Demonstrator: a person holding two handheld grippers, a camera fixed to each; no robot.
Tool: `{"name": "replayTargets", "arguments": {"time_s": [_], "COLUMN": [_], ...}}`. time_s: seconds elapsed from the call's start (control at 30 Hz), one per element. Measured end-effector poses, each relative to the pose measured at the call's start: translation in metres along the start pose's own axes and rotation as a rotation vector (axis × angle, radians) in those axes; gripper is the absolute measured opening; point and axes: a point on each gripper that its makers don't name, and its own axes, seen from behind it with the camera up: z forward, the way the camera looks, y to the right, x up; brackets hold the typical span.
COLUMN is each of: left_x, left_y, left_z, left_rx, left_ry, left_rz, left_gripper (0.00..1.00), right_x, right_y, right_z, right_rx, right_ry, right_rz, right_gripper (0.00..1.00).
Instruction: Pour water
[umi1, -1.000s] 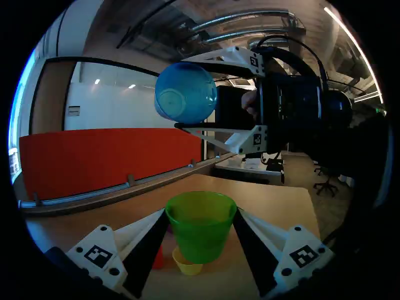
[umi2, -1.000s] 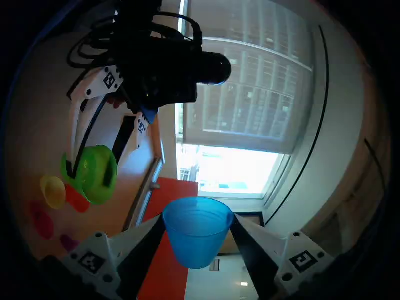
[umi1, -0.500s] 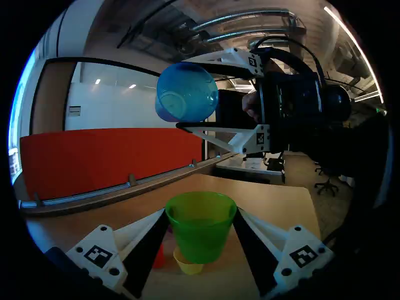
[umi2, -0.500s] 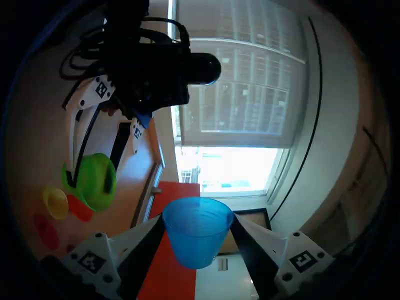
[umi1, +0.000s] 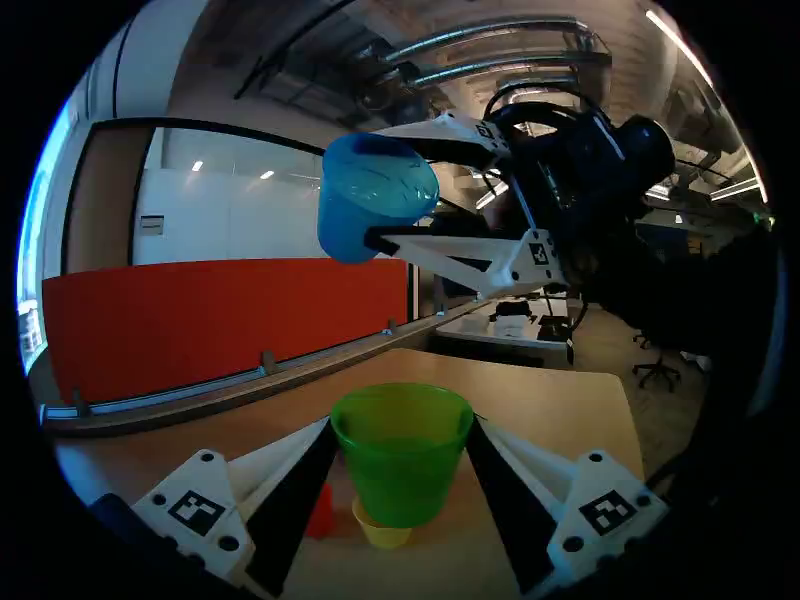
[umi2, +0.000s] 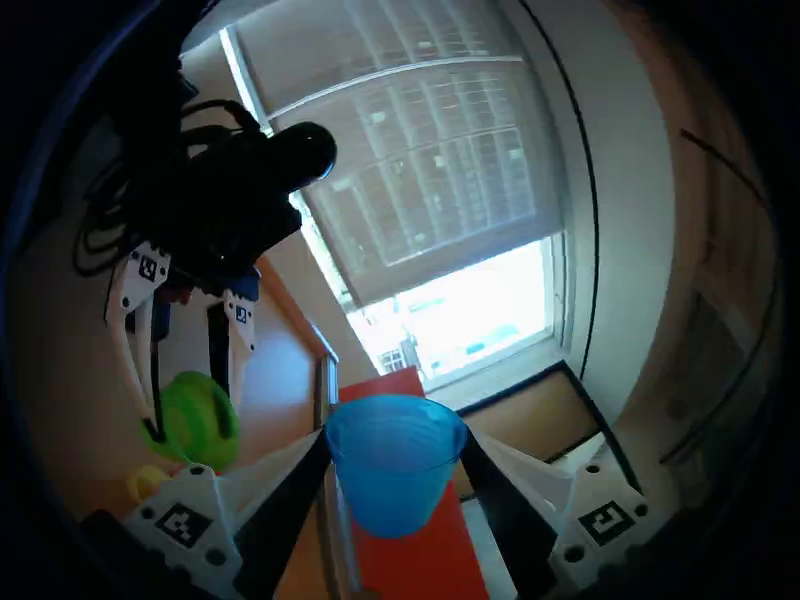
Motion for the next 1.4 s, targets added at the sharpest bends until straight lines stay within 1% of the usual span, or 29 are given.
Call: {"name": "replayTargets", "arguments": {"time_s": [0.2,0.3,0.43,0.53,0.7,1.0,1.1,1.2,1.4], "left_x": [0.001,0.001,0.001,0.002,0.002,0.001,0.001,0.001,-0.001], "left_y": [-0.001,-0.002,-0.002,-0.003,-0.004,-0.004,-0.003,-0.004,-0.006], "left_z": [-0.001,-0.001,-0.002,-0.003,-0.004,-0.004,-0.004,-0.005,-0.005], "left_rx": [0.006,0.008,0.012,0.014,0.018,0.020,0.020,0.021,0.025], "left_ry": [0.000,-0.001,-0.003,-0.005,-0.007,-0.010,-0.012,-0.014,-0.024], "left_rz": [0.012,0.013,0.017,0.022,0.027,0.032,0.031,0.033,0.034], "left_gripper": [0.87,0.87,0.87,0.87,0.87,0.87,0.87,0.87,0.87], "right_x": [-0.004,-0.004,-0.001,0.001,0.000,-0.009,-0.011,-0.012,-0.012], "right_y": [0.001,0.000,0.000,0.001,0.001,-0.006,-0.007,-0.006,-0.005], "right_z": [-0.004,-0.005,-0.007,-0.008,-0.008,-0.007,-0.006,-0.007,-0.007], "right_rx": [-0.003,-0.002,0.004,0.010,0.018,0.062,0.065,0.071,0.078], "right_ry": [-0.012,-0.011,-0.001,0.006,0.008,-0.008,-0.007,-0.005,-0.002], "right_rz": [0.140,0.235,0.385,0.485,0.626,0.881,0.950,1.005,1.070], "right_gripper": [0.92,0.92,0.92,0.92,0.92,0.92,0.92,0.92,0.92]}}
